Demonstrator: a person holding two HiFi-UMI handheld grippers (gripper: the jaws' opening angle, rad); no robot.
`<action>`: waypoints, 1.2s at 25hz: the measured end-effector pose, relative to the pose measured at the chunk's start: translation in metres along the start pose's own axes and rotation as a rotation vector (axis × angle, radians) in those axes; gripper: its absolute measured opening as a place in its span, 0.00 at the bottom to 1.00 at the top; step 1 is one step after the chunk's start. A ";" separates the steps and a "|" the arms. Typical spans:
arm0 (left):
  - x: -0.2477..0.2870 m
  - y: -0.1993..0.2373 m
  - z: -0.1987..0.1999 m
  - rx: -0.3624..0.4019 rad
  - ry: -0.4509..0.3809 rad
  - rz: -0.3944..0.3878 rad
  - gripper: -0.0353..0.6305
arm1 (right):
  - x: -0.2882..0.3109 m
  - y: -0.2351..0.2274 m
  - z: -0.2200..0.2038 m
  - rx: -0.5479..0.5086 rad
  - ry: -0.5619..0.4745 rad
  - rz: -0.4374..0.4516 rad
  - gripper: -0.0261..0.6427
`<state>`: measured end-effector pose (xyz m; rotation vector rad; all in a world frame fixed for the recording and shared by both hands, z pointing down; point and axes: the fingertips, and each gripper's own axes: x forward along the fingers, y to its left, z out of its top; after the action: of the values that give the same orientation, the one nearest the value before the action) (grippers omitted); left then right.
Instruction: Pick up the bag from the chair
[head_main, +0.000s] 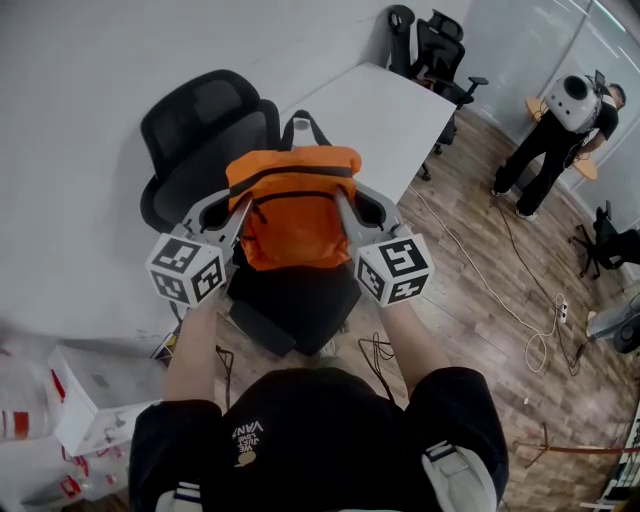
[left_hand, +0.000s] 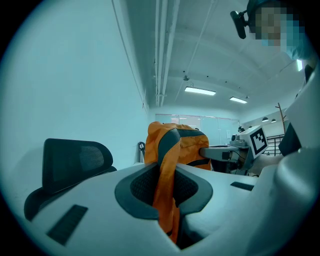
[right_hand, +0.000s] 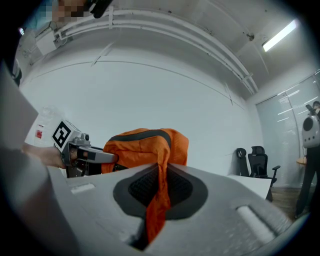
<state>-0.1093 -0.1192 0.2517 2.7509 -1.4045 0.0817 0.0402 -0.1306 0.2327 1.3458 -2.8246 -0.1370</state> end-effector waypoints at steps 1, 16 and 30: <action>0.000 0.000 0.000 0.000 0.000 0.000 0.13 | 0.000 0.000 0.000 0.000 0.000 0.000 0.06; -0.001 0.002 0.002 0.006 0.001 0.001 0.13 | 0.003 0.000 -0.001 0.000 0.000 -0.002 0.06; 0.000 0.004 0.001 0.002 0.004 0.007 0.13 | 0.007 0.000 -0.004 0.006 0.009 0.001 0.06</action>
<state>-0.1127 -0.1212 0.2507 2.7464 -1.4139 0.0884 0.0362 -0.1358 0.2364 1.3430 -2.8202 -0.1226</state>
